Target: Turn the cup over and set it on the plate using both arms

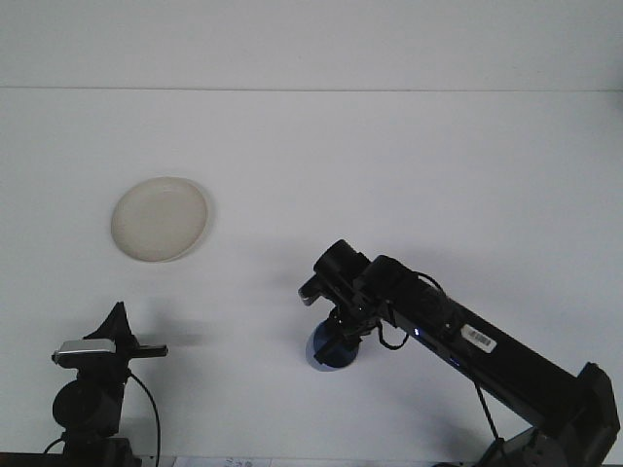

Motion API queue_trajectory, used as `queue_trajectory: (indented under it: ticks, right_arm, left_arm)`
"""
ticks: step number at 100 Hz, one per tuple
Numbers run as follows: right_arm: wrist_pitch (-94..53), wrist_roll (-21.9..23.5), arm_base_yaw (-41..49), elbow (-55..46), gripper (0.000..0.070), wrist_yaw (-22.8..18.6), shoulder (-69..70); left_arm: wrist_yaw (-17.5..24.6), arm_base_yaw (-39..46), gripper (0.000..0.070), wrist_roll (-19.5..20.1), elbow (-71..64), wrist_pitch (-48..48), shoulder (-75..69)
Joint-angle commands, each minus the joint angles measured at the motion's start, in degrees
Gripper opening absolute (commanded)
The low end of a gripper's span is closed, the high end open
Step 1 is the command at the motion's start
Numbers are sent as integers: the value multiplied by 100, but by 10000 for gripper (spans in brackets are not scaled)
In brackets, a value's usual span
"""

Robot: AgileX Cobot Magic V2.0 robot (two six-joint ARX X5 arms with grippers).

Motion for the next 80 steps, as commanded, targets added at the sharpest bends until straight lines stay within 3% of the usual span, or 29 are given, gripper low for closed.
queue_trajectory:
  ticks: [1, 25, 65, 74, 80]
  right_arm:
    - [42, 59, 120, 140, 4, -17, 162]
    - [-7, 81, 221, 140, 4, 267, 186]
    - [-101, 79, 214, 140, 16, 315, 428]
    - [-151, 87, 214, 140, 144, 350, 522]
    - [-142, 105, 214, 142, 303, 358, 522]
  left_arm:
    - [-9, 4, 13, -52, -111, 66, -9]
    - [-9, 7, 13, -52, -111, 66, -9]
    - [-9, 7, 13, -52, -111, 66, -9]
    - [-9, 7, 13, -52, -111, 63, -9]
    - [-9, 7, 13, -52, -111, 66, -9]
